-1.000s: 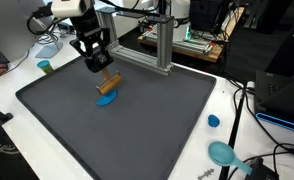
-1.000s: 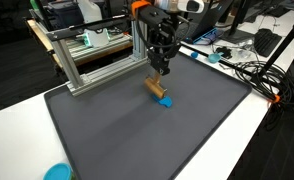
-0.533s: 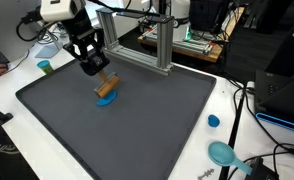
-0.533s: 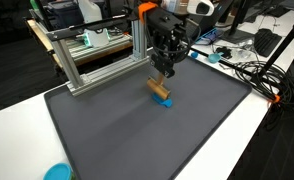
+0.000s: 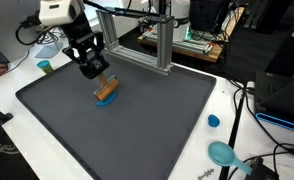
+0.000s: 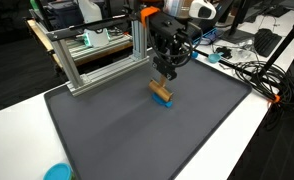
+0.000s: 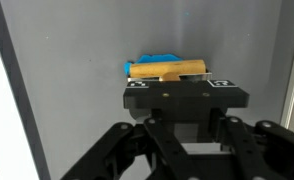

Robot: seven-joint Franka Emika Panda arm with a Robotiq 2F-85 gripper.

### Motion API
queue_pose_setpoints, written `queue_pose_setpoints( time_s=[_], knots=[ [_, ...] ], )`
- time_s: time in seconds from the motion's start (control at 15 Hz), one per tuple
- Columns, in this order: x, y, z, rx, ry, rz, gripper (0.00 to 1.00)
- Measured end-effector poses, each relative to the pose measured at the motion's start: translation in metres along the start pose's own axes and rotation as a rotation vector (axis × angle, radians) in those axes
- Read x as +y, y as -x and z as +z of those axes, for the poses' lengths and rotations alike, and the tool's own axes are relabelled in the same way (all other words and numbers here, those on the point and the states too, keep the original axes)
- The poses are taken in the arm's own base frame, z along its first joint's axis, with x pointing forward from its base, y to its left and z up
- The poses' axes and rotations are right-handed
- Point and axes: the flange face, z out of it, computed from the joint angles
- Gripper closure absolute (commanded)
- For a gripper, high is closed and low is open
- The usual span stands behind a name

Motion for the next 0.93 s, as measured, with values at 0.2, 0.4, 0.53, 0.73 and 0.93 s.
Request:
queue_pose_setpoints(
  time_s=[0.2,0.4,0.53,0.73,0.93],
  knots=[
    [0.002,-0.001,0.002,0.003,0.020,0.005,0.79],
    [0.003,0.003,0.002,0.002,0.028,0.012,0.79],
    [0.003,0.006,0.004,0.000,0.025,0.017,0.79],
    [0.005,0.009,0.014,0.001,0.025,0.021,0.79],
    [0.005,0.012,0.016,0.001,0.031,0.024,0.79]
  ],
)
